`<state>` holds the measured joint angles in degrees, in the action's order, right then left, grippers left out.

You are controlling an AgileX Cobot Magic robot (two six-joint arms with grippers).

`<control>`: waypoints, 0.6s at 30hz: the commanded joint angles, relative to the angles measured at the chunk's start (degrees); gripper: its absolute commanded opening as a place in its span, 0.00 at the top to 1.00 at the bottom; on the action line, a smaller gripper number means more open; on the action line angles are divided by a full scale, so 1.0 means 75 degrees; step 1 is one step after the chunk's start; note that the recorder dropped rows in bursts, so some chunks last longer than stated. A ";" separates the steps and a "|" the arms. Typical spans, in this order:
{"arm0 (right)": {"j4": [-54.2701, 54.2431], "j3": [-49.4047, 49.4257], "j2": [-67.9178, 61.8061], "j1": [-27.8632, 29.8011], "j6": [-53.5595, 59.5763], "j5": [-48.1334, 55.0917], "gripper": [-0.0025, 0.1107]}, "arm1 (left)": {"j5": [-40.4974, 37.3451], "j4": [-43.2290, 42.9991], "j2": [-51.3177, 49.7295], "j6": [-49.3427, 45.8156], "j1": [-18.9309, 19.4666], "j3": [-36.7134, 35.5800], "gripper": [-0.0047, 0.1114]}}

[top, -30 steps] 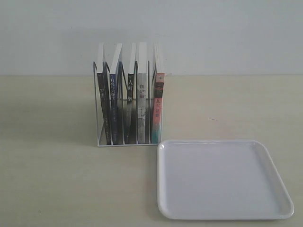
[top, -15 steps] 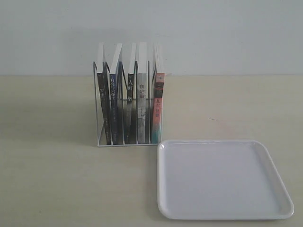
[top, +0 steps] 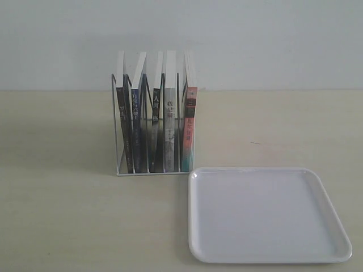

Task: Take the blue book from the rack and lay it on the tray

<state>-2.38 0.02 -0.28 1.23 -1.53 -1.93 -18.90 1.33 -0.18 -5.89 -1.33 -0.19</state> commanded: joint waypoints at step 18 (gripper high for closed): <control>-0.0016 -0.4964 -0.3793 0.0036 0.1040 0.3049 0.98 | 0.0121 0.0018 0.0024 -0.0017 0.0015 0.0026 0.92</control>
<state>-2.40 -33.53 -22.41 1.23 5.82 13.13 -18.90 1.33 -0.18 -5.89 -1.33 -0.19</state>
